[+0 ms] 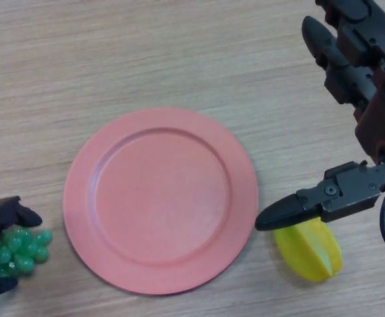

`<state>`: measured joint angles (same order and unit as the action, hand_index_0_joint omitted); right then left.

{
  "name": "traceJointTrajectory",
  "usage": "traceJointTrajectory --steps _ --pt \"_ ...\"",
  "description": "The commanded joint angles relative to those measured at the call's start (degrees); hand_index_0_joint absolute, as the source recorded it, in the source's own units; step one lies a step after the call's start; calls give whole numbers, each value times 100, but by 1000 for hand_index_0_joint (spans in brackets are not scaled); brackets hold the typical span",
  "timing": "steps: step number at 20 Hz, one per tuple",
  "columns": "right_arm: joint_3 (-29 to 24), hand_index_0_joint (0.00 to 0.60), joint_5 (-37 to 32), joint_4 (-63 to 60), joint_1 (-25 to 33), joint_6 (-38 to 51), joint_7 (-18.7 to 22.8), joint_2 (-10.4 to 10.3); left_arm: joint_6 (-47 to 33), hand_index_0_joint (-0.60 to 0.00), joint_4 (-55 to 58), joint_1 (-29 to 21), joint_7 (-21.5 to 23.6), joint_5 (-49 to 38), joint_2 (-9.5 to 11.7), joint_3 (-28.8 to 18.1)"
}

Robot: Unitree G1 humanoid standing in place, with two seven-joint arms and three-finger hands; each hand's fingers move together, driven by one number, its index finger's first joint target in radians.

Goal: Pick up the green grapes and place it on the plate

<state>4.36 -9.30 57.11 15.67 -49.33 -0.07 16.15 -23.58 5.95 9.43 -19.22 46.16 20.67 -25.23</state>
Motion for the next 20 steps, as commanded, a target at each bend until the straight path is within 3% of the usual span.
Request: traceJointTrajectory --steps 1,8,11,14,17,20 --pt "-363 0 -88 289 134 866 110 135 -624 -600 233 140 159 -18 439 -512" --pt "-377 0 -603 289 159 929 568 536 -727 -600 1313 100 -1053 -536 244 -1156" --pt "-346 0 -800 289 145 997 790 706 292 -600 2490 -134 -1786 -1485 -84 -1160" --pt "-313 0 -919 289 99 1124 968 859 1123 -600 3116 -576 -1661 -1743 -71 -816" --pt "-292 0 -1120 289 97 1225 1183 1064 885 -600 3263 -860 -777 -1534 42 -210" --pt "-351 0 -1265 289 -14 1413 1308 1281 576 -600 3289 -813 -533 -1607 -14 185"
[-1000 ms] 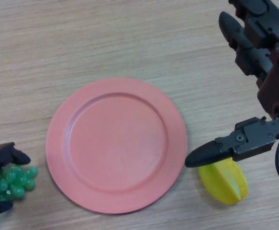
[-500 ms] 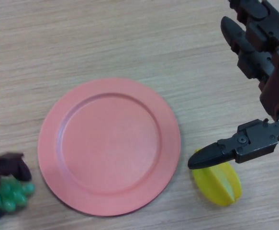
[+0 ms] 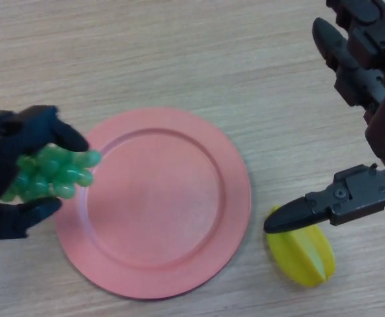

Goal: Pick up the green grapes and place it on the plate

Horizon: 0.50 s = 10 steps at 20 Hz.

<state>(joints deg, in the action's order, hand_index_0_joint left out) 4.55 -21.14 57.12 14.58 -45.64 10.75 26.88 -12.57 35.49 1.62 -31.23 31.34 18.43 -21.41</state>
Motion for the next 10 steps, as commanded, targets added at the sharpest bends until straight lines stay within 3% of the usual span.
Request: traceJointTrajectory --steps 1,2,3,4,5,10 --pt "-381 0 -105 288 65 1074 247 243 -631 -500 338 25 651 -226 198 -152" --pt "-387 0 -118 288 53 1086 257 258 -562 -400 384 36 610 -347 168 -142" --pt "-398 0 -154 288 30 1109 293 307 -404 -250 491 65 523 -578 103 -118" --pt "-402 0 -183 288 13 1130 332 360 -304 -151 568 90 468 -728 57 -102" --pt "-372 0 -213 288 6 1151 428 486 -145 -8 709 120 391 -1013 -19 -84" --pt "-211 0 -138 288 152 1041 478 602 -81 0 856 23 450 -1617 2 -283"
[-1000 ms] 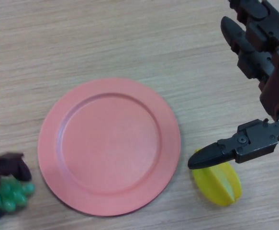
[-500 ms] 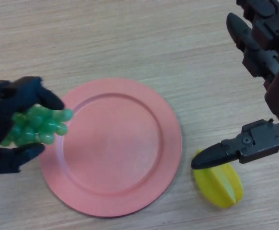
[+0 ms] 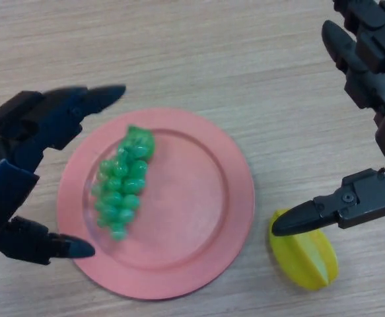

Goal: Pick up the green grapes and place it on the plate

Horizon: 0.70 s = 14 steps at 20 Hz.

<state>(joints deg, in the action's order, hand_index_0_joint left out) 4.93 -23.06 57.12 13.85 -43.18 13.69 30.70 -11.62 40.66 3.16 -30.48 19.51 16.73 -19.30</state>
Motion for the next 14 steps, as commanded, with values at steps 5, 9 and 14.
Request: traceJointTrajectory --steps 5,9,14 --pt "-83 0 278 288 282 677 91 85 1902 0 1101 -305 935 -2415 39 -689" --pt "-77 0 309 288 388 467 25 -61 3726 0 1868 -84 2118 -5442 455 -1204" --pt "-92 0 395 288 408 396 -90 -242 4150 0 1599 -138 2165 -6319 548 -1688"
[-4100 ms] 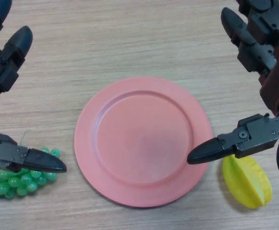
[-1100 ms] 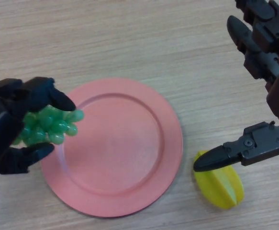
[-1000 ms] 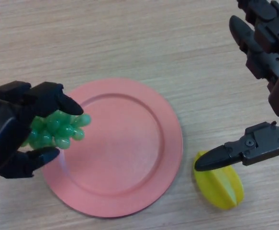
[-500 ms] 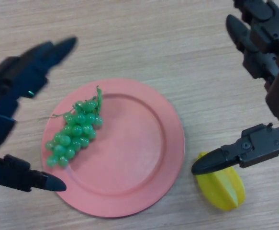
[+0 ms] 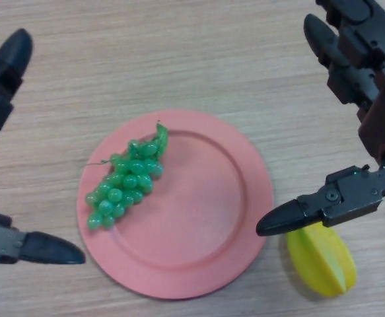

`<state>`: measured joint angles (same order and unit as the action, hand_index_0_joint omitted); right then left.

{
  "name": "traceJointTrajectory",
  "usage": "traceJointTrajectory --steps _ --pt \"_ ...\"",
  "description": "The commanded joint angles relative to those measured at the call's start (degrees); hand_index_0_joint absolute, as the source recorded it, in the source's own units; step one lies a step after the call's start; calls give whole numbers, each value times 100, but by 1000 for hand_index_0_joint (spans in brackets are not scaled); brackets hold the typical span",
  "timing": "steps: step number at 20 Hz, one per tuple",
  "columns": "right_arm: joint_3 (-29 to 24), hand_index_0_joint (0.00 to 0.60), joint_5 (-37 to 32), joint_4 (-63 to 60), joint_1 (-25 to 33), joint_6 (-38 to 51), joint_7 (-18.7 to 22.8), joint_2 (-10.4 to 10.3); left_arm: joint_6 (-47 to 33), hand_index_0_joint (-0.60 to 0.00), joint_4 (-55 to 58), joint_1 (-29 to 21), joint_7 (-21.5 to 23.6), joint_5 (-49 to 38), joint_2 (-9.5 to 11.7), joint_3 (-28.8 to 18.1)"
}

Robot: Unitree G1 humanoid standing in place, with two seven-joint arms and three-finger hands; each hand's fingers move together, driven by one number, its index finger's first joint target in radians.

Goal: Pick up the green grapes and place it on the plate

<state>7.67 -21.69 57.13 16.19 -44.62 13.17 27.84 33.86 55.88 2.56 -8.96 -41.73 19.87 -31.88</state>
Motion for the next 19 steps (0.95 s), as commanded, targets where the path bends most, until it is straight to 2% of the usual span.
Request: traceJointTrajectory --steps 1,5,10,15,19 --pt "-419 0 223 287 165 540 -49 31 -358 0 -18 -106 -8 -250 287 -465" --pt "-400 0 273 287 337 364 -85 -39 -329 0 -107 -197 80 -480 419 -583" --pt "-460 0 359 287 346 335 -228 -137 -364 0 -154 -241 -25 24 439 -322" --pt "-502 0 39 287 372 377 -11 102 -166 0 -104 -307 -210 302 433 -291" --pt "-539 0 -84 287 323 511 111 171 -96 0 -42 -298 -269 365 399 -326"
